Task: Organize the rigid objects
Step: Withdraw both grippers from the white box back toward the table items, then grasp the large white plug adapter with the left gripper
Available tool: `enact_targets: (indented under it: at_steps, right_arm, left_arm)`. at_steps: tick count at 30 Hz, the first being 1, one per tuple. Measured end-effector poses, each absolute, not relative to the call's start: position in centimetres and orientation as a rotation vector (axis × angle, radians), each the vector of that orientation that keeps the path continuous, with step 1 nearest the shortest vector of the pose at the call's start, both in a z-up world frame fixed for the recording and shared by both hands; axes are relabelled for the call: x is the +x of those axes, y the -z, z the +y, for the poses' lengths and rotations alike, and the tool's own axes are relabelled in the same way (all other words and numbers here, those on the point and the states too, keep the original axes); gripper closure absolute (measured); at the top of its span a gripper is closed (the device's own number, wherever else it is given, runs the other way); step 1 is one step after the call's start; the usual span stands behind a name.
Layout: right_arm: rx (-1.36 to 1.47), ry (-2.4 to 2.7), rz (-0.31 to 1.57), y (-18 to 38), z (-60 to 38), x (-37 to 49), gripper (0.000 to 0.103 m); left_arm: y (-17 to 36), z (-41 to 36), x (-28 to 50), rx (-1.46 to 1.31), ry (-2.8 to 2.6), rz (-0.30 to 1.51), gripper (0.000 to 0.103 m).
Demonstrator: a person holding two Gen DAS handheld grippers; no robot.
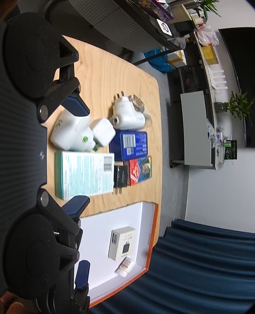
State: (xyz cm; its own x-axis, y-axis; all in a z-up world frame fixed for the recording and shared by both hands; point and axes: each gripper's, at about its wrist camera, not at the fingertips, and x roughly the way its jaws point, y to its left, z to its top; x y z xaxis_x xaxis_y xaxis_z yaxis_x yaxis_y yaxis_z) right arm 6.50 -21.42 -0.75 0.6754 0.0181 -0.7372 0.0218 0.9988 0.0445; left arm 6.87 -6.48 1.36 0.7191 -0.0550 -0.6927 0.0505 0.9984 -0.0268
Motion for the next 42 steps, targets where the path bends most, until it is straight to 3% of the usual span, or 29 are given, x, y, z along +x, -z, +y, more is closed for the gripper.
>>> enact_targets:
  at_steps: [28,42]
  right_arm:
    - [0.024,-0.049,0.861,2.0,-17.8,7.4,0.025]
    - [0.032,-0.061,0.845,1.3,-17.8,7.8,0.025]
  left_arm:
    - [1.5,-1.5,7.9,-0.028,0.01,0.808,0.013]
    - [2.9,-0.4,10.1,-0.004,0.126,0.797,0.008]
